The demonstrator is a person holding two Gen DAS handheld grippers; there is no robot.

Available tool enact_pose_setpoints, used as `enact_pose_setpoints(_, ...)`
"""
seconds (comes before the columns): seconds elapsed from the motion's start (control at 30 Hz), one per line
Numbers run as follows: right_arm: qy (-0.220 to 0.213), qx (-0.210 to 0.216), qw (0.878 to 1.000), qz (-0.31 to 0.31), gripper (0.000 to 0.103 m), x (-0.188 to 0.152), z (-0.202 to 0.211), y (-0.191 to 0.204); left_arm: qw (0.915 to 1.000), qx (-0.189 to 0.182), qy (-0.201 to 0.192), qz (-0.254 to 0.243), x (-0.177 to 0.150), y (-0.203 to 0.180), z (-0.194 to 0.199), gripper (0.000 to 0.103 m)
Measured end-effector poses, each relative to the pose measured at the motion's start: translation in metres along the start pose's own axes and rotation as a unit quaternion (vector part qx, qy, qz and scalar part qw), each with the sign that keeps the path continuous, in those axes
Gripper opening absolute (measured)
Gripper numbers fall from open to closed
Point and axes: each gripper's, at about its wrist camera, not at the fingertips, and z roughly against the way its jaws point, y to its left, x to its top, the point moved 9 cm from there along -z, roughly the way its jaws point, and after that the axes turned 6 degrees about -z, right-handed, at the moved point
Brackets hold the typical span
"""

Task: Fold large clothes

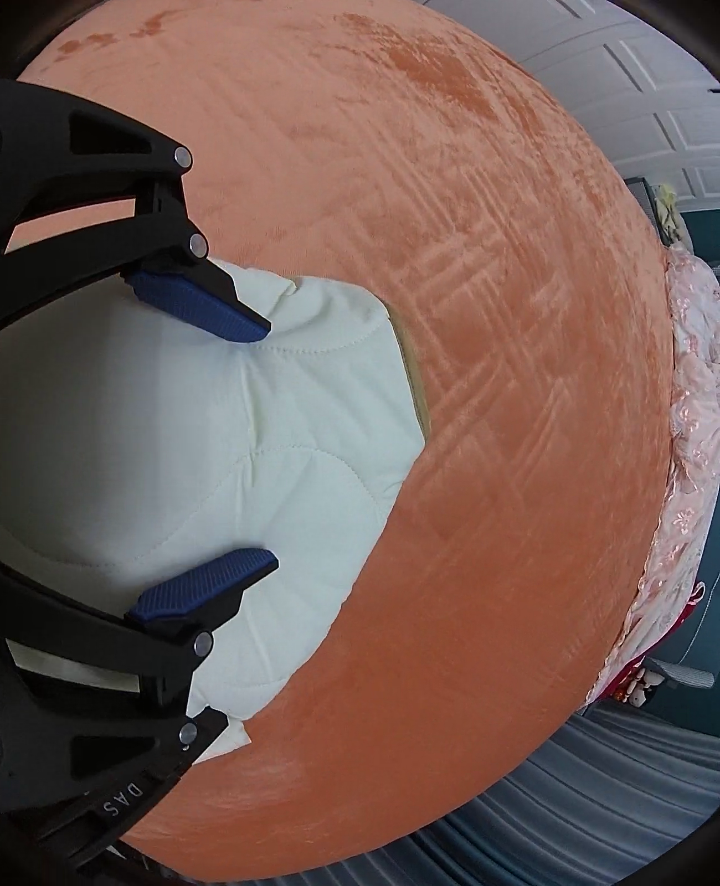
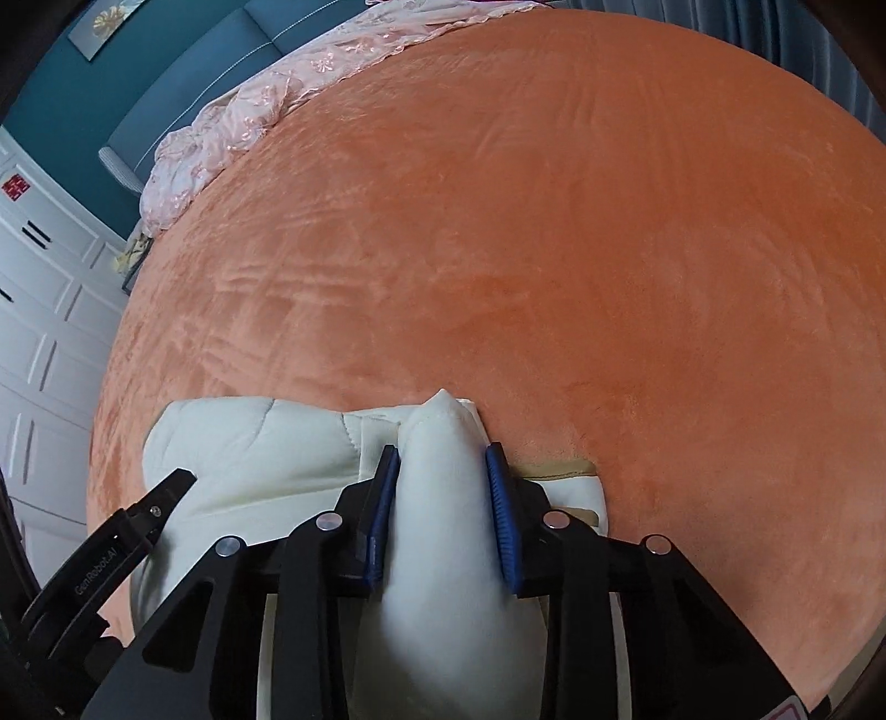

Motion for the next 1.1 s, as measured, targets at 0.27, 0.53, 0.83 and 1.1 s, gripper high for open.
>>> enact_pose_setpoints(0.27,-0.001,0.007,1.0,-0.002,0.03,0.0,-0.031,-0.011,0.9994,0.027,-0.016,-0.014,-0.004,-0.003,-0.027,0.087)
enact_pose_setpoints(0.53,-0.019,-0.004,1.0,0.013,0.03,0.001,-0.041,-0.009,0.9981,0.049,-0.026,-0.026,-0.005,-0.005,-0.038,0.088)
enact_pose_setpoints(0.83,-0.032,-0.006,0.999,0.016,0.03,0.002,-0.045,-0.007,0.9965,0.069,-0.032,-0.036,-0.005,-0.006,-0.043,0.089)
enact_pose_setpoints(1.1,-0.007,0.028,0.999,-0.036,0.03,0.007,-0.017,-0.016,0.9981,0.047,0.009,-0.038,-0.005,-0.001,-0.022,0.09)
